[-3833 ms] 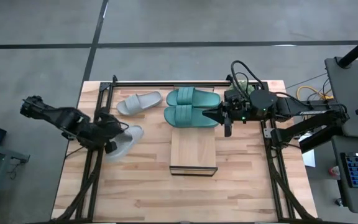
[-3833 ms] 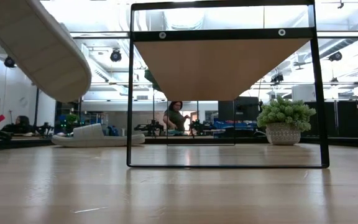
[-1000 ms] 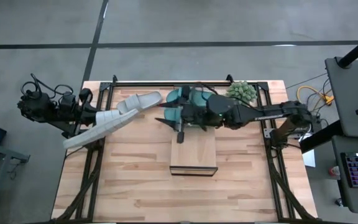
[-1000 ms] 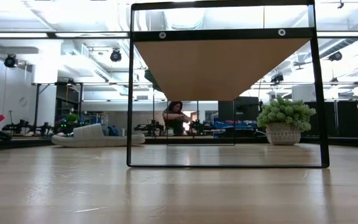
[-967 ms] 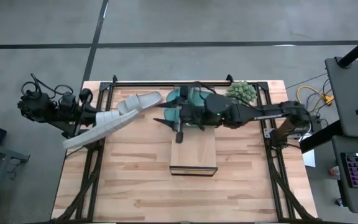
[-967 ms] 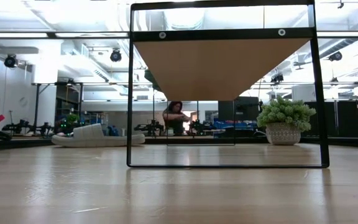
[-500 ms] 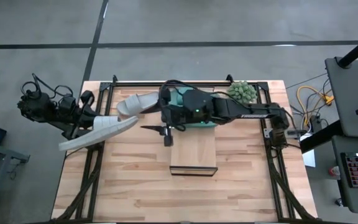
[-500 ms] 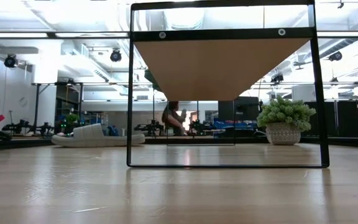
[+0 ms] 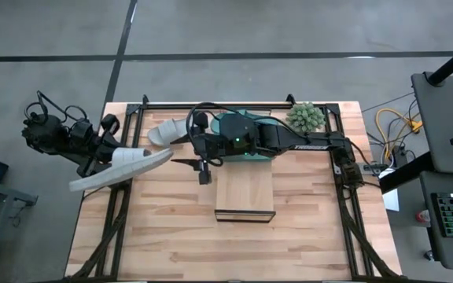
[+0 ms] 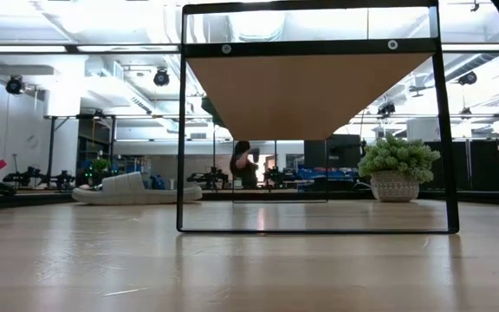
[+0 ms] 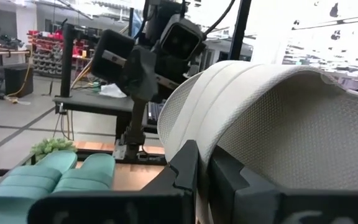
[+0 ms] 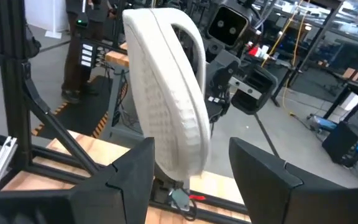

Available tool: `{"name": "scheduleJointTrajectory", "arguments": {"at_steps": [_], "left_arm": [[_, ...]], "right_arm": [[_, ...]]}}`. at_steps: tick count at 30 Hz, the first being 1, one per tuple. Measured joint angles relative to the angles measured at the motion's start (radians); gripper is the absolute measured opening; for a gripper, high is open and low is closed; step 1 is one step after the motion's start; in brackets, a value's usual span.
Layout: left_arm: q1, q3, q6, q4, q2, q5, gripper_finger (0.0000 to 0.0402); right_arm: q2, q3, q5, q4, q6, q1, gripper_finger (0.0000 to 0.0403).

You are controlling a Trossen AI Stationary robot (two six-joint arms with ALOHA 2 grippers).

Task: Pick and place slides into the shelf
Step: Put the bottom gray slide on the shelf

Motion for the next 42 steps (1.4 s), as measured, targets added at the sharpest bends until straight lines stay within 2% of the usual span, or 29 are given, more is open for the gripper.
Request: {"name": "scheduleJointTrajectory", "arguments": {"at_steps": [6,12,23,27,42], "left_arm": [[0.0,-0.009,0.0,0.008,0.004,0.005,0.0],[0.0,-0.016,0.008,0.03,0.027,0.003,0.0],[0.0,-0.017,0.027,0.052,0.05,-0.026,0.0],[-0.001,-0.018,0.036,0.07,0.048,-0.033,0.0],[-0.001,-0.019,0.076,0.124,0.064,-0.063,0.0]], "right_arm": [[-0.001,-0.002,-0.007,0.008,0.009,-0.008,0.0199],[0.001,-0.003,-0.086,0.05,0.043,-0.007,0.0199],[0.002,-0.012,-0.092,0.049,0.077,0.002,0.0193],[0.002,-0.012,-0.131,0.053,0.08,0.003,0.0174],[0.002,-0.013,-0.135,0.072,0.11,0.004,0.0063]]}}
